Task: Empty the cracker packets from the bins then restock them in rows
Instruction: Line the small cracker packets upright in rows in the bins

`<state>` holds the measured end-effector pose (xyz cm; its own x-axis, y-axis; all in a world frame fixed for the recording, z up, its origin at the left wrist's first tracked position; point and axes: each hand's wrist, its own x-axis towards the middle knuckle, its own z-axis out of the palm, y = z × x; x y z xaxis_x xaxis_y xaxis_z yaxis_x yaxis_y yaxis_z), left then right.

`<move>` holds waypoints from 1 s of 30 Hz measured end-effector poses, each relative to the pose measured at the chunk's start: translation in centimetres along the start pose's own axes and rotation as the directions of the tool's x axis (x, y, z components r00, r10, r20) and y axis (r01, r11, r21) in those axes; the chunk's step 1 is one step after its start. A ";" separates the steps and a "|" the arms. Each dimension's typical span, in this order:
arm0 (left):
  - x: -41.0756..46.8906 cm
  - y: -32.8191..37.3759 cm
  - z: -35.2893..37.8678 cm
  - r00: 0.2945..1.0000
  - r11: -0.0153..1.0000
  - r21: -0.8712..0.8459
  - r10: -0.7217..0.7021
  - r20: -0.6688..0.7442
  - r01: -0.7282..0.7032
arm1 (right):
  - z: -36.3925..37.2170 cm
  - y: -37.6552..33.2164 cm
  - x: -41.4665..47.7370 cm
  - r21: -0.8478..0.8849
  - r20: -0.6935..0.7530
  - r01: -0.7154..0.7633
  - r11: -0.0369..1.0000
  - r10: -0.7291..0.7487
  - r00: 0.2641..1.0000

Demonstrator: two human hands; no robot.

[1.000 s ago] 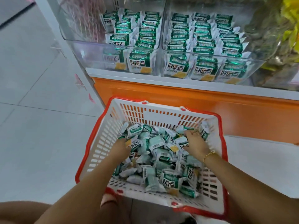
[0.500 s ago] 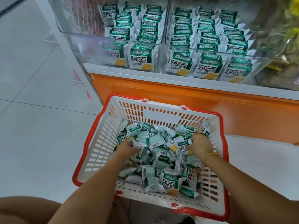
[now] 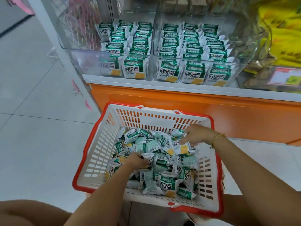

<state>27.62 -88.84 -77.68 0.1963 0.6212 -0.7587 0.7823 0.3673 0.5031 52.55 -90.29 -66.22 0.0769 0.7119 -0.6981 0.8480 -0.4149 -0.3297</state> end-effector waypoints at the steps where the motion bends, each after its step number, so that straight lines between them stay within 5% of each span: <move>1: -0.2 0.4 -0.4 1.000 0.999 -0.047 0.011 -0.013 -0.011 | -0.4 -0.3 -0.5 0.129 -0.016 0.047 0.991 -0.045 0.999; 5: -2.1 3.4 -2.8 0.999 0.874 -0.485 0.010 -0.052 -0.034 | -0.7 -2.5 -2.1 0.606 -0.126 0.214 0.766 -0.174 0.977; 10: -6.7 8.6 -6.7 0.984 0.634 -0.766 0.178 0.003 -0.112 | -0.6 -5.8 -3.1 0.768 -0.249 0.328 0.551 -0.216 0.944; 13: -10.5 11.1 -9.2 0.958 0.607 -0.769 0.284 -0.023 -0.199 | -1.7 -7.5 -4.2 0.790 -0.349 0.420 0.447 -0.235 0.907; 21: -18.3 13.1 -16.0 0.852 0.654 -0.648 0.523 0.015 -0.390 | -5.0 -12.4 -8.6 0.659 -0.527 0.641 0.392 -0.368 0.766; 25: -20.1 13.6 -18.8 0.817 0.646 -0.613 0.577 0.001 -0.455 | -7.2 -15.0 -9.6 0.701 -0.484 0.643 0.309 -0.457 0.746; 30: -20.4 15.3 -22.1 0.762 0.588 -0.569 0.639 -0.110 -0.575 | -11.9 -18.2 -9.7 0.739 -0.345 0.566 0.366 -0.515 0.784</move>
<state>22.51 -80.61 -45.31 0.5844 0.7835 -0.2112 0.0103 0.2531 0.9674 42.63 -82.92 -45.94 -0.1958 0.9678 -0.1581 -0.0339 -0.1678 -0.9852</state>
